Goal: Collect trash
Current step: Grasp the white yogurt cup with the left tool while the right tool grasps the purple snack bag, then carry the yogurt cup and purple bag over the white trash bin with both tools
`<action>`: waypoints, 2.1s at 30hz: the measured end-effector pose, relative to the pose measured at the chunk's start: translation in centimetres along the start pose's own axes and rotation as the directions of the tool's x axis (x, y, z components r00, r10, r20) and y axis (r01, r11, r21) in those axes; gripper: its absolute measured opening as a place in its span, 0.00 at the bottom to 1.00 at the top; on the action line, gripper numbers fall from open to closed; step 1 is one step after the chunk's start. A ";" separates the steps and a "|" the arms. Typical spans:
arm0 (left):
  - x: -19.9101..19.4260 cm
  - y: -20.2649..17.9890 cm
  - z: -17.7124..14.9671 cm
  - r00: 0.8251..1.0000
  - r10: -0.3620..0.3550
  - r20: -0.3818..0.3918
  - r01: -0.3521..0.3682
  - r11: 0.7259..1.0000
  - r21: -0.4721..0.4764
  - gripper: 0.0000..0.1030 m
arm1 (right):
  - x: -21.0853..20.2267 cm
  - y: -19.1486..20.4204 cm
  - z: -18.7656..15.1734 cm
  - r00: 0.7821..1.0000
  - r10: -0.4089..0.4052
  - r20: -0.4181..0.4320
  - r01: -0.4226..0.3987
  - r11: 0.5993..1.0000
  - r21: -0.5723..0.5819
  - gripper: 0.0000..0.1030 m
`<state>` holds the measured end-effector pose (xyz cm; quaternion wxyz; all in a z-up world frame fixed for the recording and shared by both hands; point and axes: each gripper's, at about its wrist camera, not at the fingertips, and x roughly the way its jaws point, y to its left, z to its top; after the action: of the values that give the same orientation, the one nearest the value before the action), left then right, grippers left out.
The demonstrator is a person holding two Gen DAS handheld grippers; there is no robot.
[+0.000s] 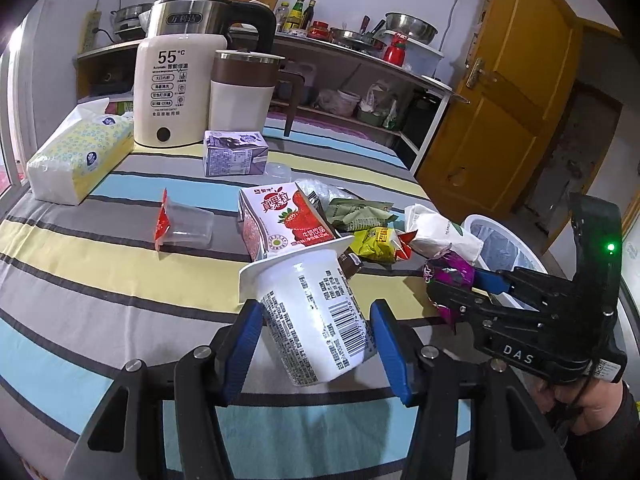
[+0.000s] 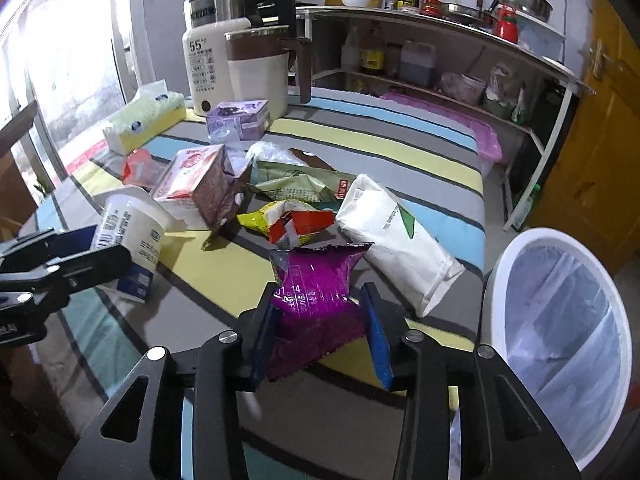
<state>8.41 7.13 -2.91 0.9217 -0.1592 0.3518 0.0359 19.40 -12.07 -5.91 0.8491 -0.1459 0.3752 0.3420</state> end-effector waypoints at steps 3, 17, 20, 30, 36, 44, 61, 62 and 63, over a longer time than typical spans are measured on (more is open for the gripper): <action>-0.4 -0.3 -0.2 1.000 -0.005 0.003 0.005 1.000 0.007 0.53 | -1.0 0.1 -0.4 1.000 0.008 0.017 -0.008 1.000 0.023 0.39; -1.2 -3.8 -0.2 0.997 -0.081 0.010 0.079 0.992 0.096 0.46 | -6.0 -2.6 -3.0 0.995 -0.039 0.093 0.021 0.983 0.181 0.39; -0.9 -5.5 0.1 0.994 -0.108 0.006 0.106 0.986 0.127 0.39 | -6.9 -4.1 -3.5 0.992 -0.070 0.104 0.045 0.975 0.219 0.39; 0.5 -8.8 1.1 0.990 -0.137 0.012 0.132 0.971 0.201 0.31 | -8.6 -8.3 -5.4 0.984 -0.135 0.118 0.091 0.944 0.318 0.39; 0.9 -7.8 -0.1 0.995 -0.092 -0.039 0.098 0.970 0.224 0.47 | -8.5 -8.7 -5.8 0.985 -0.120 0.126 0.073 0.944 0.322 0.39; 1.5 -7.3 -1.4 0.991 -0.069 -0.114 0.093 0.971 0.220 0.48 | -8.3 -8.8 -6.2 0.986 -0.115 0.123 0.069 0.942 0.328 0.39; 2.3 -13.7 1.0 0.975 -0.199 -0.102 0.222 0.918 0.329 0.47 | -9.5 -11.9 -7.5 0.973 -0.198 0.119 0.137 0.911 0.389 0.39; 2.7 -14.8 1.5 0.970 -0.222 -0.103 0.244 0.907 0.344 0.47 | -9.6 -12.3 -7.6 0.971 -0.211 0.115 0.150 0.905 0.398 0.39; 3.0 -15.6 1.7 0.966 -0.238 -0.104 0.259 0.899 0.354 0.47 | -9.7 -12.7 -7.8 0.969 -0.224 0.108 0.163 0.899 0.406 0.39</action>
<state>14.51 -7.19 0.49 0.9216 -0.0299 0.3557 -0.1526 19.24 -29.77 -4.14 0.9170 0.0177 0.3539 0.1835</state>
